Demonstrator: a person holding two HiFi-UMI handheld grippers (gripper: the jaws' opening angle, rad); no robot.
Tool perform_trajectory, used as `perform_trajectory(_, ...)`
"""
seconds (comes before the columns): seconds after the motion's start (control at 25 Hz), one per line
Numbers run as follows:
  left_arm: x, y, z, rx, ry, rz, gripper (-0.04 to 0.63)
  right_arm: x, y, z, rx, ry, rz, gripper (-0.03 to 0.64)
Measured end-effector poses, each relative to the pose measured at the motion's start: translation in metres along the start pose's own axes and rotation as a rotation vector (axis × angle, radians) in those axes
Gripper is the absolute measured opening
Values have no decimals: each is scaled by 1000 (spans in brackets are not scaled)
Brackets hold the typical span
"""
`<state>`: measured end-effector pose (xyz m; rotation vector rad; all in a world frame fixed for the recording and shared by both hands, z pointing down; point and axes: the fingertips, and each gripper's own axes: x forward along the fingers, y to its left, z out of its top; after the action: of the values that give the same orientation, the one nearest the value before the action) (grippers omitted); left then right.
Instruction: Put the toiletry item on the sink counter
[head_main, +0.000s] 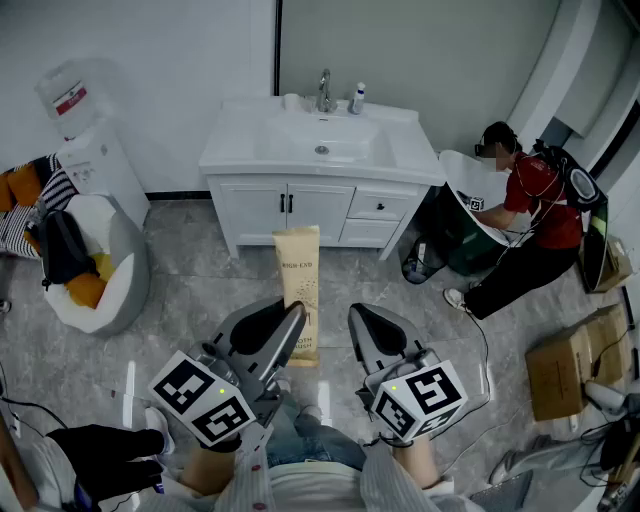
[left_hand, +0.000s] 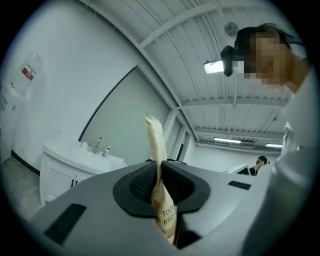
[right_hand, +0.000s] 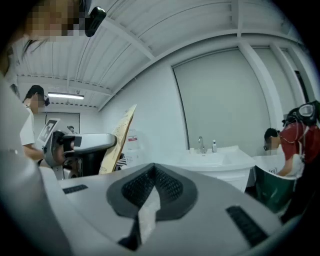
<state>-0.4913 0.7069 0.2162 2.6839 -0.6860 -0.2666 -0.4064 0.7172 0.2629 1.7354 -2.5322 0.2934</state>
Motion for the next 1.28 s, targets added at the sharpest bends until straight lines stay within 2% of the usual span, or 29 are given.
perform_trajectory(0.52,-5,-16,-13,9,-21,40,46,-31,-17,-19,27,1,-19,9)
perform_trajectory(0.88,8,-4,-13,19,-11,60,46,-25,-36,-28,52,13,-31,9)
perform_trajectory(1.04,13,6,-14,20,-13,39,46,-17,-42,-30,51,2,-56,9)
perform_trajectory(1.28,67,35,-8,19,9,16,46,21,-86,-25,67,18,-79,9)
